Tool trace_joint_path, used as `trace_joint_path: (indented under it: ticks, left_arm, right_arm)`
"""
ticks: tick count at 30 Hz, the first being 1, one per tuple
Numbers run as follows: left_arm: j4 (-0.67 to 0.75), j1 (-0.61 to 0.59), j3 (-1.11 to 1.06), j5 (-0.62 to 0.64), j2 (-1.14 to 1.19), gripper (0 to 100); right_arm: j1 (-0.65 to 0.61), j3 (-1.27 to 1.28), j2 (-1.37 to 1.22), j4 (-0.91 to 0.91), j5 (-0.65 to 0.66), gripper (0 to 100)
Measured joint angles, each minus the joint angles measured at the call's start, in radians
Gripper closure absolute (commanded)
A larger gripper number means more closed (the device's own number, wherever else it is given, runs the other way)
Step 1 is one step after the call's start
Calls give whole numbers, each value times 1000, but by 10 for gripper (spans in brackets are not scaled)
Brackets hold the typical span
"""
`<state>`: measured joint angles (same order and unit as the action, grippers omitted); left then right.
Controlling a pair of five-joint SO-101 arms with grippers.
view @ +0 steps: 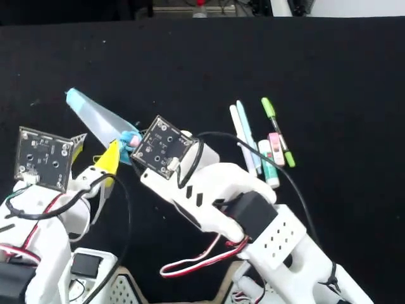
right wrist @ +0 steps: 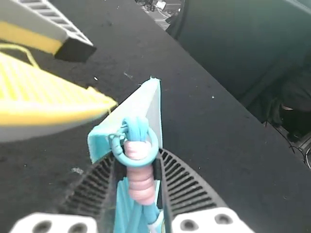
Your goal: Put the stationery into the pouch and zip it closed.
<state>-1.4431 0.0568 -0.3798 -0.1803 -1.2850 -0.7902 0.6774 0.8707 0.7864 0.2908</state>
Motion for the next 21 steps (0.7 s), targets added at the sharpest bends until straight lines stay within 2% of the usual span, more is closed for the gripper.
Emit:
trace_joint_path:
  ticks: [8,21]
  left_arm:
    - [63,0,-127,-2,2,833]
    - [101,-2,-196,-2,0,833]
  right_arm:
    - [2,0,0,5,0,988]
    - [3,0,31,43,0,988]
